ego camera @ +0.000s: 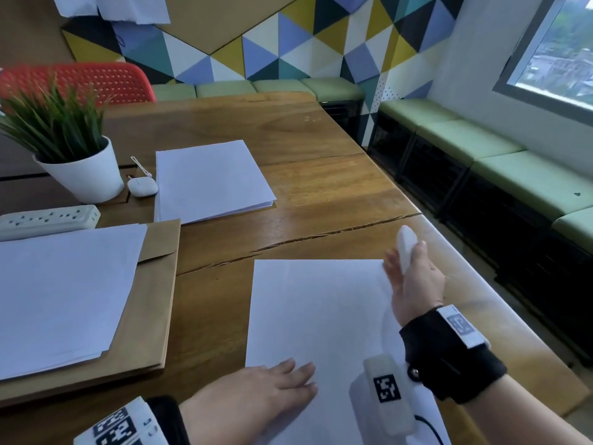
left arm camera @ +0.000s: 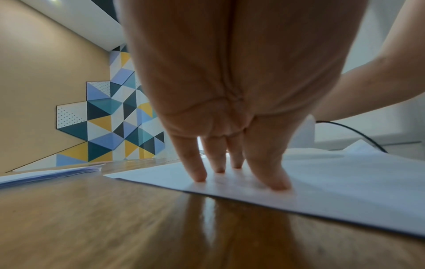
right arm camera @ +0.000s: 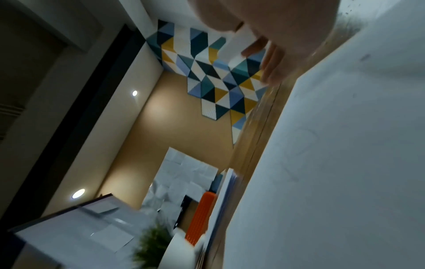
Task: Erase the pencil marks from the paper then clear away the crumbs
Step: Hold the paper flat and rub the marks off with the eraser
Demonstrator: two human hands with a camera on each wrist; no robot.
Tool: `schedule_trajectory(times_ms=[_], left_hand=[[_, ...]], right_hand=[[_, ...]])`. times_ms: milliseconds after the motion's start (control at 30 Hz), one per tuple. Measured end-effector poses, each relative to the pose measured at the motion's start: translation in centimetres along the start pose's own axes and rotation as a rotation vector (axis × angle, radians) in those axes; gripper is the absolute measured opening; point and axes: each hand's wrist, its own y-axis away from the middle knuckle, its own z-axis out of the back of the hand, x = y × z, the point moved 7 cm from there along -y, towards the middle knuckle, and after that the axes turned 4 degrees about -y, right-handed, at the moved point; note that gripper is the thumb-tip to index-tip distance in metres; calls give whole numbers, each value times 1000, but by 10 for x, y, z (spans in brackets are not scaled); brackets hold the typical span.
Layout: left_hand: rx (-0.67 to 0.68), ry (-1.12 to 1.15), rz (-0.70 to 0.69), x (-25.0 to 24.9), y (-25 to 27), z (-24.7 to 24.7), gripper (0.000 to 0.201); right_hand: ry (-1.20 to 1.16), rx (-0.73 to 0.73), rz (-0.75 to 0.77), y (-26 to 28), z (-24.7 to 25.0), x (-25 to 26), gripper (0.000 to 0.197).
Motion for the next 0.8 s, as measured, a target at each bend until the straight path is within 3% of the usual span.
schedule_trajectory(times_ms=[67, 133, 233, 400, 467, 567, 633, 700, 767, 800], left_hand=[[19, 13, 11, -1, 2, 2, 58], [43, -12, 4, -1, 2, 1, 60], [25, 17, -8, -3, 5, 8, 58], [36, 9, 9, -2, 6, 4, 58], [25, 9, 23, -1, 4, 5, 58], [25, 51, 64, 4, 6, 5, 57], [-94, 39, 64, 5, 7, 15, 65], [-151, 57, 38, 2, 12, 23, 69], [-24, 175, 65, 2, 17, 21, 64], [16, 227, 87, 2, 17, 26, 56]], right_hand=[[-22, 217, -235, 20, -19, -20, 36], [132, 402, -479, 43, -33, -44, 36], [224, 449, -591, 40, -36, -58, 36], [-14, 4, -116, -20, -18, -11, 46], [-51, 94, -205, -14, -26, -13, 42], [163, 414, -493, 24, -45, -41, 36], [264, 429, -510, 29, -41, -50, 37], [223, 251, -292, 11, -28, -35, 34], [320, 64, -46, -3, -10, -6, 29], [353, 37, 0, -4, -4, 3, 28]])
